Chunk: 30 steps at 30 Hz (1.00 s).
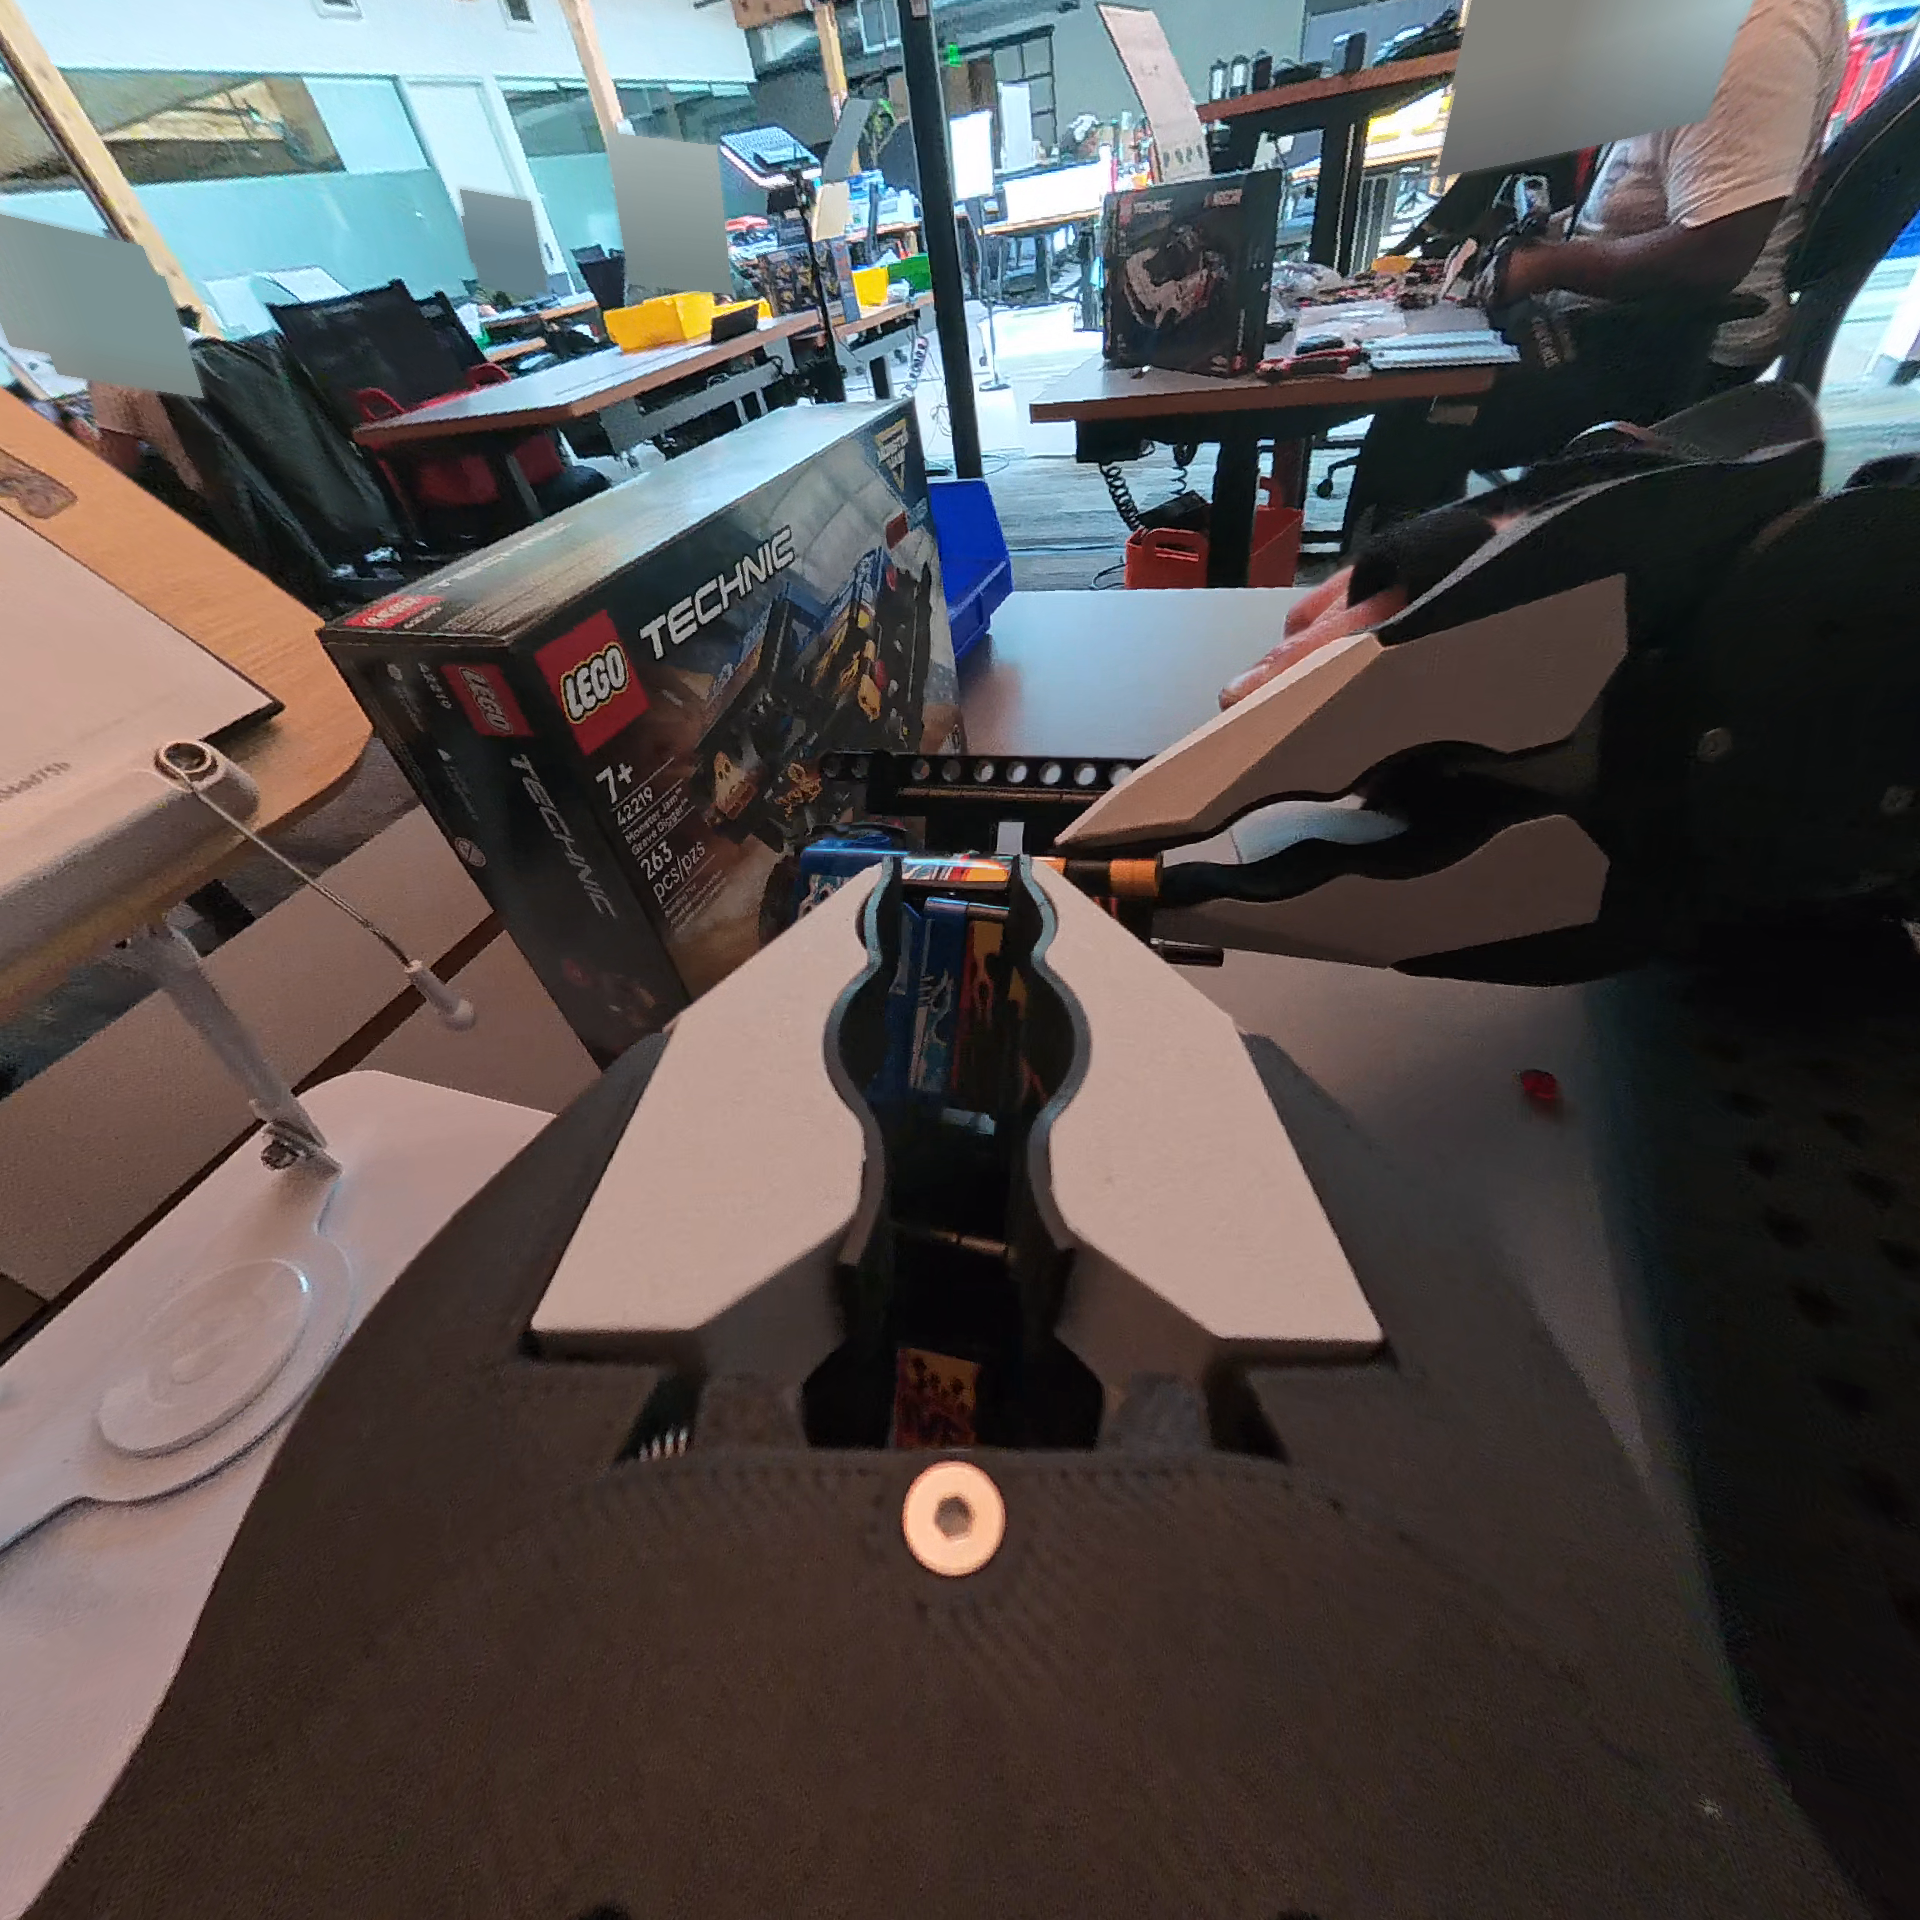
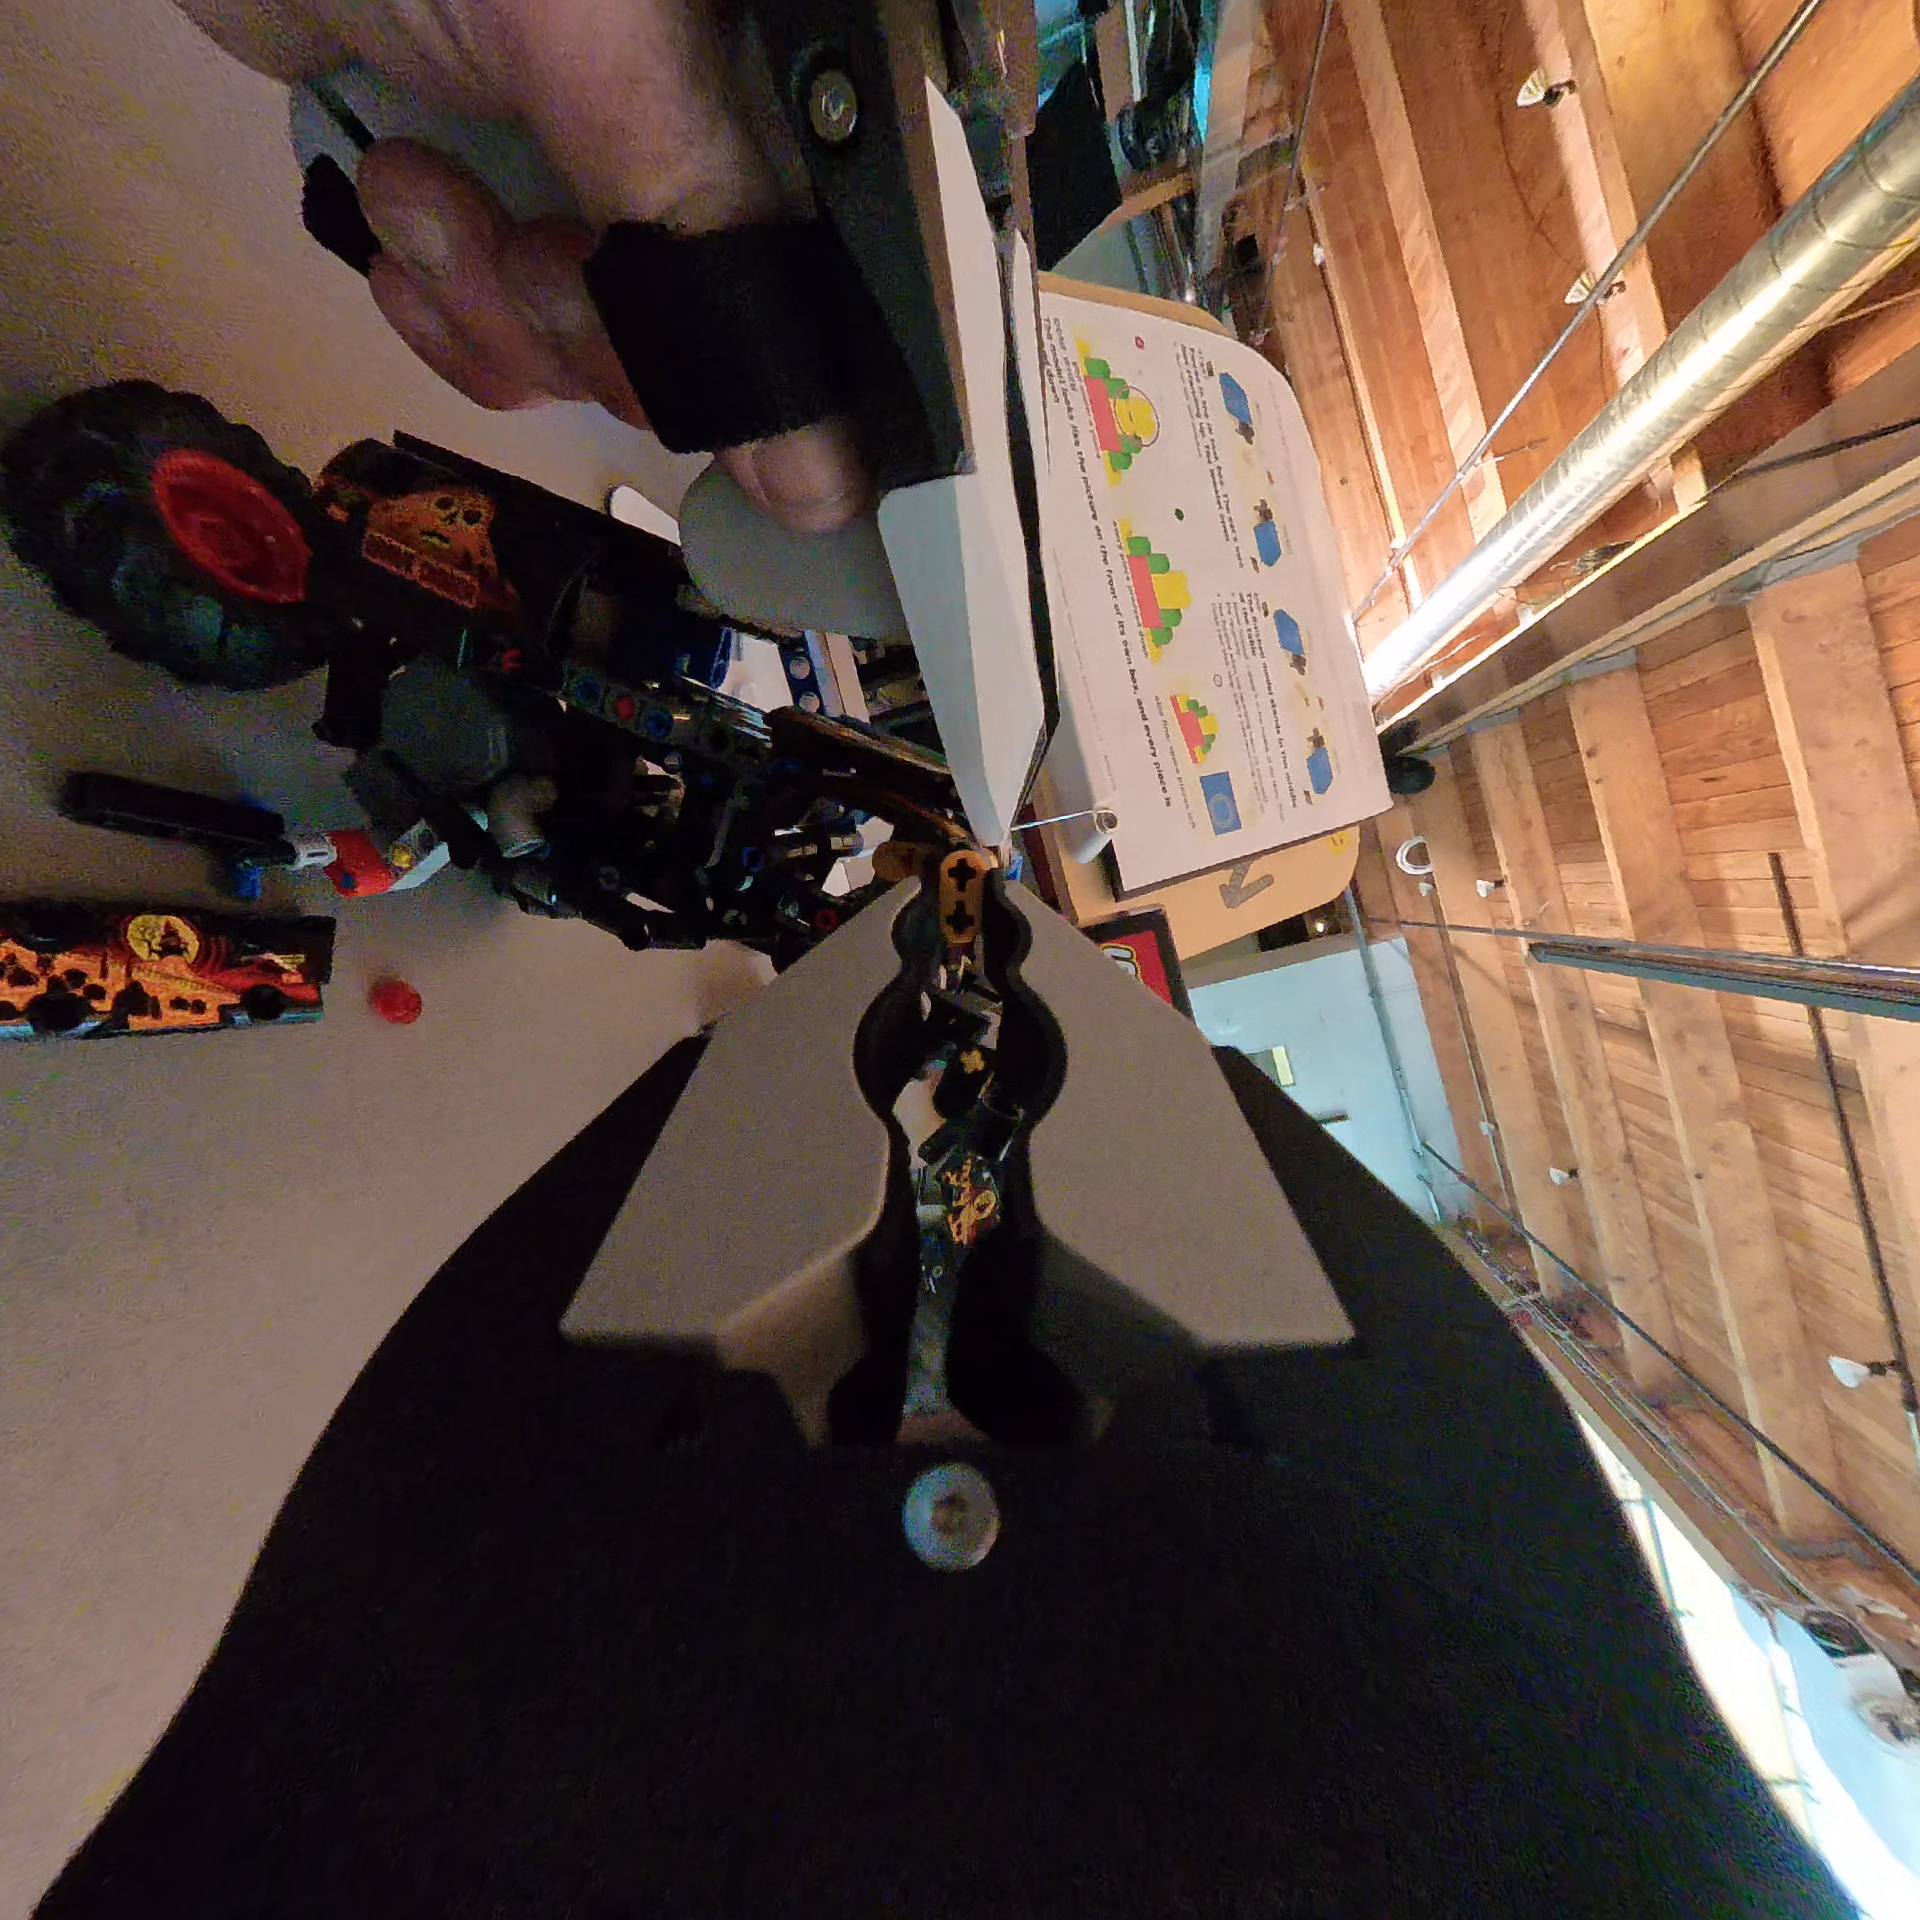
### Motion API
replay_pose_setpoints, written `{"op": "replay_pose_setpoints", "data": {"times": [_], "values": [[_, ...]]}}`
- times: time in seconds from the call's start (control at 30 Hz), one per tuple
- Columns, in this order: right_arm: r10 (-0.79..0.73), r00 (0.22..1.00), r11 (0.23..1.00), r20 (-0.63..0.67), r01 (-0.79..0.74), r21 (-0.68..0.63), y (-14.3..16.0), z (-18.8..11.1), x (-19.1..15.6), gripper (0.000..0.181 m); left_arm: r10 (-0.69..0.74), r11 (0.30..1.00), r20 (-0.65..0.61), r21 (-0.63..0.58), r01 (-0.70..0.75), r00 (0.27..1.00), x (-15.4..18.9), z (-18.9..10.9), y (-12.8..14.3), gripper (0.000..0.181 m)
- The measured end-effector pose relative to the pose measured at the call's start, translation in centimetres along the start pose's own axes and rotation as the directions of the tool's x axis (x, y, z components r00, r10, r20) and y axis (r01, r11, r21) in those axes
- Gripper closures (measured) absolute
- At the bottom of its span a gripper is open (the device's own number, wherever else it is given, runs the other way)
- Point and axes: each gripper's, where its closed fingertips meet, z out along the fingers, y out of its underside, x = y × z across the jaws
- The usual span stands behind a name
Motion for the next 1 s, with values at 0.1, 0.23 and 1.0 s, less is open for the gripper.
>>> {"op": "replay_pose_setpoints", "data": {"times": [0.1,0.23,1.0], "values": [[0.007,1.000,1.000,-0.005,-0.007,-0.009,0.1,-0.1,-0.1,0.177,-0.010,1.000,-0.014,0.011,0.010,1.000,0.1,0.1,0.0,0.163],[0.006,1.000,1.000,-0.021,-0.007,-0.024,0.3,-0.1,-0.1,0.178,-0.010,1.000,0.009,0.026,0.010,1.000,0.2,0.3,0.0,0.164],[0.093,0.992,0.978,-0.085,-0.107,-0.177,5.0,-2.9,-0.6,0.178,0.081,0.994,0.021,-0.074,-0.080,0.996,2.6,5.3,0.1,0.166]]}}
